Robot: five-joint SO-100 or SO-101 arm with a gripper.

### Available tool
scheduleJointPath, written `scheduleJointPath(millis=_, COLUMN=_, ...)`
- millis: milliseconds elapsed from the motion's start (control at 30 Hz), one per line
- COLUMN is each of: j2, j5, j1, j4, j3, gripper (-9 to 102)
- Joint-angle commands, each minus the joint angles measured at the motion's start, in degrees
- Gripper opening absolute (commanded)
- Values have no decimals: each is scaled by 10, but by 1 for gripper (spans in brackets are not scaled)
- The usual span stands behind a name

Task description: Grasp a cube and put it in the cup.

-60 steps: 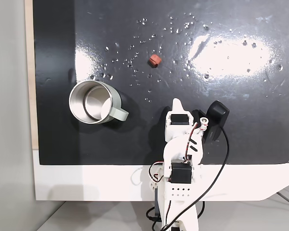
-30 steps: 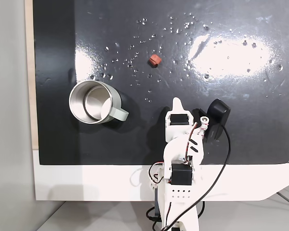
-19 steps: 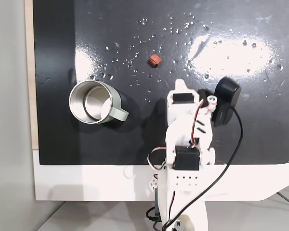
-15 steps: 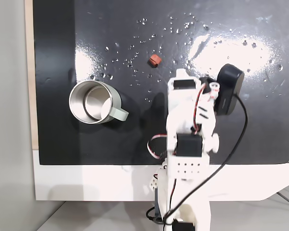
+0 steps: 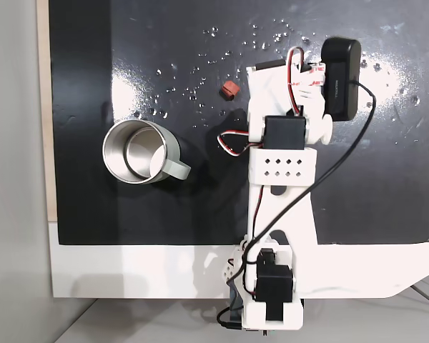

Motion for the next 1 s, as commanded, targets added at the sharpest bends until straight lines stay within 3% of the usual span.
scheduleJointPath(millis=0, j2=-13, j5=-27, j1=-25, j4=22, j3=-67, gripper=0)
scheduleJointPath(millis=233, j2=-128, j5=-52, j1=-69, j4=143, j3=-202, gripper=0)
scheduleJointPath(millis=467, j2=-162, j5=-53, j1=-79, j4=172, j3=-242, gripper=0)
scheduleJointPath(millis=633, j2=-221, j5=-69, j1=-87, j4=256, j3=-326, gripper=0)
scheduleJointPath(millis=967, j2=-236, j5=-69, j1=-87, j4=279, j3=-356, gripper=5)
